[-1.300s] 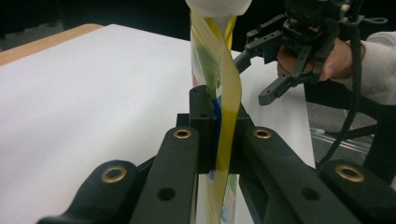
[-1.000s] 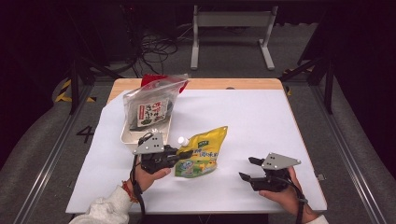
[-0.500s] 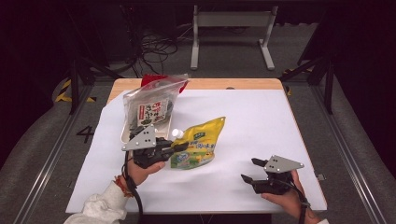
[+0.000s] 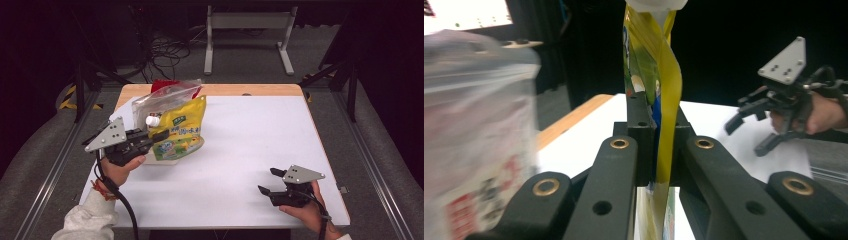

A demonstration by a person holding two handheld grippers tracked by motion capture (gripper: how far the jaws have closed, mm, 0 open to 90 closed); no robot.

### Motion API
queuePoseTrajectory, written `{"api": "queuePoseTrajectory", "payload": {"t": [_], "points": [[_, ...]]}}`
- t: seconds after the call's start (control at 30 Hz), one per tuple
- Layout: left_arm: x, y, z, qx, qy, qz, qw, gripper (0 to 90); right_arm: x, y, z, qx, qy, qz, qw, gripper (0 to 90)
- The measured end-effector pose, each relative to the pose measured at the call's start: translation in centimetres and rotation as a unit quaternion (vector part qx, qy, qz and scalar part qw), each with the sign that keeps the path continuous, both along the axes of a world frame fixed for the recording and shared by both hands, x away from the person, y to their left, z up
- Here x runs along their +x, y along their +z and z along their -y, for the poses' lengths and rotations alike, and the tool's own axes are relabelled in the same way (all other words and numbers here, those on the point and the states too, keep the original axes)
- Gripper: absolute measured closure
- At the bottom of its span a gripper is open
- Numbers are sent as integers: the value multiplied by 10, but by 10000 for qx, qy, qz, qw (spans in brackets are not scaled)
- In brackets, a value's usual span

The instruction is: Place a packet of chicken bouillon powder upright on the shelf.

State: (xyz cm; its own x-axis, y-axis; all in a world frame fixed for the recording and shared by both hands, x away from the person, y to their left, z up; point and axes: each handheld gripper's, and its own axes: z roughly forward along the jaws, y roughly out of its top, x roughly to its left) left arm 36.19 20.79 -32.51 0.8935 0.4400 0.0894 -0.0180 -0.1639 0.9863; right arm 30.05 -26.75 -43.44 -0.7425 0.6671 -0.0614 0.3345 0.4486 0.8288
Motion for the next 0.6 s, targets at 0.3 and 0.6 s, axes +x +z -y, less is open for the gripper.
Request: {"api": "queuePoseTrajectory", "payload": {"t": [0.3,0.6], "points": [[14,-5,-27,101,353,82,9993,868,1,-2,-2,-26,15,-26,10000,267],[24,-14,-42,404,323,77,9986,868,1,-4,-4,-63,67,-69,9999,266]]}}
